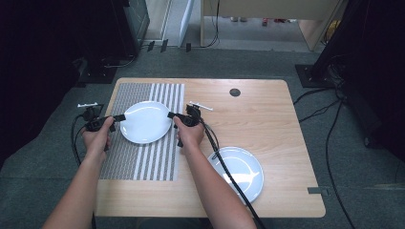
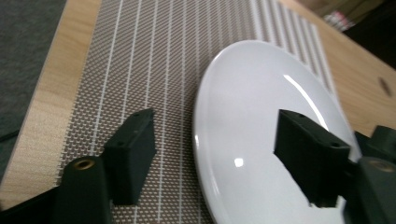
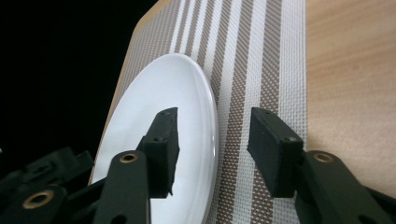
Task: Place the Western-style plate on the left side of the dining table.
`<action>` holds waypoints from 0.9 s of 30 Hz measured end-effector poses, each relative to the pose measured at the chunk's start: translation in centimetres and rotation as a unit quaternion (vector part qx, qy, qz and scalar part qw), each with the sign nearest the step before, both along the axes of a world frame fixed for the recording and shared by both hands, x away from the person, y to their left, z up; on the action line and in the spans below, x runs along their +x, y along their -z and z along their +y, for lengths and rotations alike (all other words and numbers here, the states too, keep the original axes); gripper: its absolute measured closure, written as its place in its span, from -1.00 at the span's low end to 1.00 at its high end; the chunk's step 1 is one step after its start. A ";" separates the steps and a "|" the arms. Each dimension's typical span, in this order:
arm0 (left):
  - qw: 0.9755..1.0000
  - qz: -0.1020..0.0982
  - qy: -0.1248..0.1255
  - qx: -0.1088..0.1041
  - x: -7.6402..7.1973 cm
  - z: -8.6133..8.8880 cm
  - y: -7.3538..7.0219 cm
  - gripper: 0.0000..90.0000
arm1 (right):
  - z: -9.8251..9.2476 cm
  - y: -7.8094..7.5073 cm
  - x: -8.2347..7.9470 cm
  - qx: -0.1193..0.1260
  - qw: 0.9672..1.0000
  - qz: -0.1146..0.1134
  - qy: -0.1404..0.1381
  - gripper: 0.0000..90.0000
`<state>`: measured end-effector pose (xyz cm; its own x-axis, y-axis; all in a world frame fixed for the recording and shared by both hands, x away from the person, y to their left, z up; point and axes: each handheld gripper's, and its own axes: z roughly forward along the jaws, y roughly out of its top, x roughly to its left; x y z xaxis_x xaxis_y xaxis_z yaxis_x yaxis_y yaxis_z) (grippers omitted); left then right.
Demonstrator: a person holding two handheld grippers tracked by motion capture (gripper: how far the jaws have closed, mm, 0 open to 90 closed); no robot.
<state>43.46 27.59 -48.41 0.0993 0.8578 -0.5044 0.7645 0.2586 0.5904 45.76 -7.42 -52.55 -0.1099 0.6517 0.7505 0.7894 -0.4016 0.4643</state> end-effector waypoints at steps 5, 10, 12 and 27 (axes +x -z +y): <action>0.999 -0.020 0.007 -0.037 -1.2 0.8 -1.1 -0.53 | -0.6 -1.0 -0.2 -0.015 1.000 -0.007 -0.017 -0.12; 0.999 -0.041 0.003 -0.032 -2.8 1.4 -1.6 -0.56 | -1.2 -2.5 -0.8 -0.060 0.996 -0.041 -0.059 -0.15; 0.998 -0.046 0.007 -0.030 -3.5 1.5 -1.5 -0.56 | -1.4 -3.1 -1.1 -0.054 0.995 -0.051 -0.063 -0.15; 0.992 -0.106 0.064 0.010 -10.7 0.4 -1.6 -0.68 | -5.5 -7.0 -4.9 -0.085 0.979 -0.126 -0.136 -0.30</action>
